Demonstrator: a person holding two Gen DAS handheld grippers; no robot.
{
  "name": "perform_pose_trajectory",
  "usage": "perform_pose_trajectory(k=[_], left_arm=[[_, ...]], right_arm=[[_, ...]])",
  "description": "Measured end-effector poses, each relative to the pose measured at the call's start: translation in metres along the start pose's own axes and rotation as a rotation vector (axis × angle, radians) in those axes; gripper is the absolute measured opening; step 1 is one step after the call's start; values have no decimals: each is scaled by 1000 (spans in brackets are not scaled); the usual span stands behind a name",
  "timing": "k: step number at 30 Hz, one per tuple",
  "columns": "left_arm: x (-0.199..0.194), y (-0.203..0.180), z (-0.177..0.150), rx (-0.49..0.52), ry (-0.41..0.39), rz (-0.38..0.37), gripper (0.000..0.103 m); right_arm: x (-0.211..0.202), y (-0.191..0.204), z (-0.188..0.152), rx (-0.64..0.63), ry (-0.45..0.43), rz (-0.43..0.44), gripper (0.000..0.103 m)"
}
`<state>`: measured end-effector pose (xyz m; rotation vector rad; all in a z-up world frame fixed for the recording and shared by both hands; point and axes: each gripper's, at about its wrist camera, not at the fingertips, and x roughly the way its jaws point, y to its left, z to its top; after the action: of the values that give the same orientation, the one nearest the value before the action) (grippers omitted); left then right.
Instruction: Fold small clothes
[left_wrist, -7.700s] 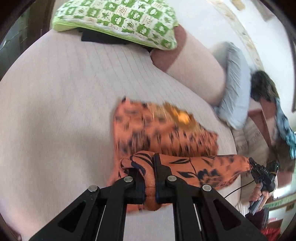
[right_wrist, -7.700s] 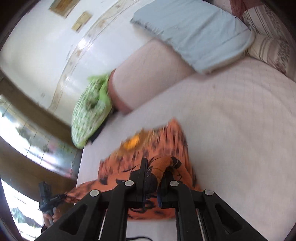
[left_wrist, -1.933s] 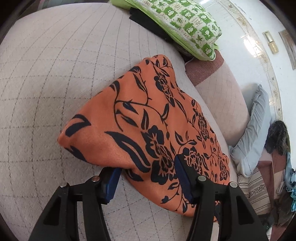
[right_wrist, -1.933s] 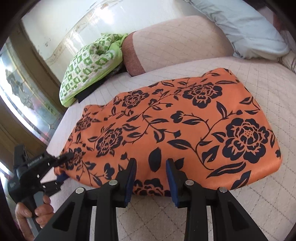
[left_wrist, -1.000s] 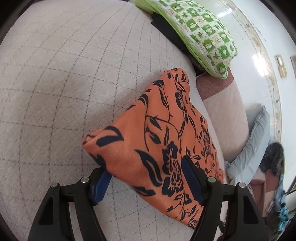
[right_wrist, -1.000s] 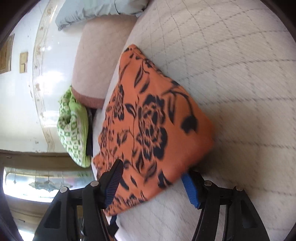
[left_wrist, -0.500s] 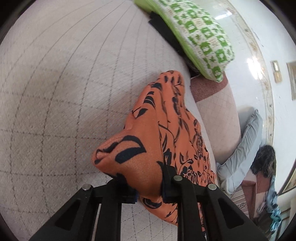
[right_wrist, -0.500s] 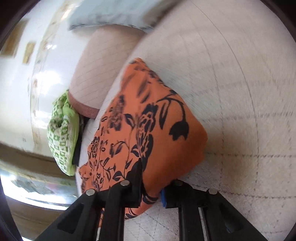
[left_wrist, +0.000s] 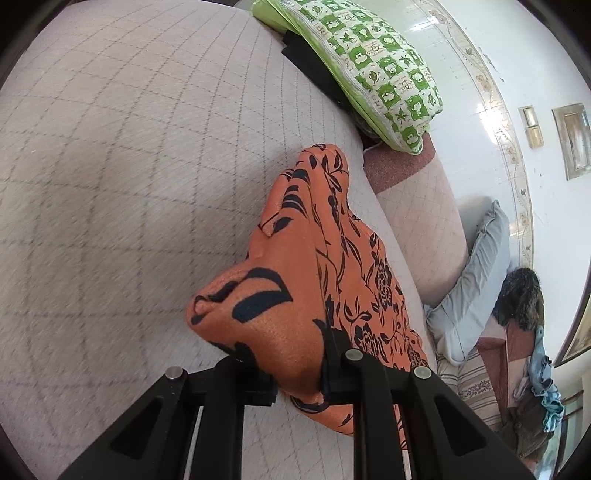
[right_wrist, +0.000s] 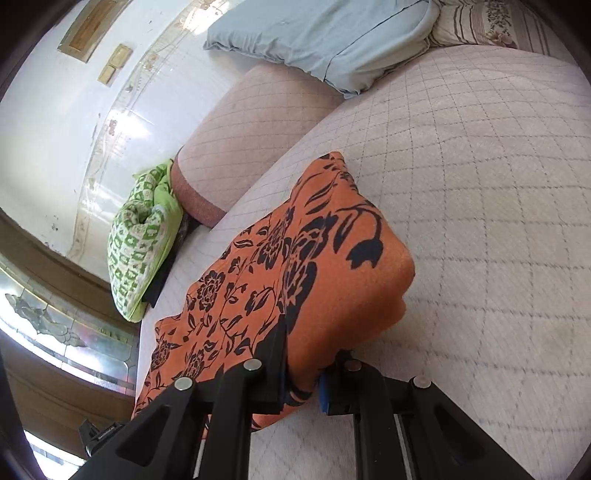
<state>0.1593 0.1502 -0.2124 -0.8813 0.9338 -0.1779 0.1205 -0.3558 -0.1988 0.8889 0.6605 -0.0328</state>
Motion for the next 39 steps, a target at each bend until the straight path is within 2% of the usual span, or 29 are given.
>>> perform_pose_trajectory(k=[6, 9, 10, 12, 15, 16, 17, 18, 21, 22, 24, 25, 27, 28, 30, 32, 34, 37, 39], left_arm=[[-6, 11, -9, -2, 29, 19, 17], [4, 22, -7, -57, 65, 46, 22], [8, 26, -6, -86, 75, 57, 26], [11, 32, -4, -146, 77, 36, 28], [13, 29, 0, -155, 75, 27, 35], [14, 28, 1, -157, 69, 30, 35], [13, 27, 1, -160, 64, 30, 35], [13, 27, 1, -163, 60, 29, 35], [12, 22, 1, -134, 48, 48, 32], [12, 20, 3, -123, 43, 56, 26], [12, 17, 4, -102, 40, 63, 23], [12, 15, 5, -86, 37, 66, 22], [11, 9, 6, -46, 35, 79, 21], [10, 7, 6, -30, 33, 81, 21], [9, 4, 6, -5, 26, 81, 21], [7, -1, 5, 29, 14, 84, 20], [3, -6, 4, 76, -1, 80, 20], [-2, -14, 4, 134, -21, 57, 20], [-4, -20, 4, 167, -31, 46, 19]], right_arm=[[-1, -11, -11, -26, 49, -11, 12], [17, -28, -12, 35, 176, -39, 17], [22, -34, -12, 60, 209, -46, 19], [25, -45, -11, 133, 248, -16, 23], [16, -47, -5, 151, 270, -34, 34], [10, -47, -4, 153, 273, -39, 42], [0, -45, -4, 172, 290, -48, 59], [0, -45, -4, 172, 290, -48, 62], [-16, -31, -10, 133, 303, -70, 62], [-20, -21, -14, 89, 316, -60, 61], [-22, 2, -22, 3, 342, -23, 45], [-22, 12, -24, -37, 343, 0, 33], [-16, 46, -29, -144, 308, 29, 28], [-8, 66, -31, -218, 271, 21, 22], [15, 92, -38, -302, 248, 11, 19], [44, 109, -43, -329, 252, 41, 16], [72, 116, -48, -337, 255, 18, 16], [102, 114, -53, -285, 309, 40, 16], [123, 110, -60, -299, 334, -42, 4]])
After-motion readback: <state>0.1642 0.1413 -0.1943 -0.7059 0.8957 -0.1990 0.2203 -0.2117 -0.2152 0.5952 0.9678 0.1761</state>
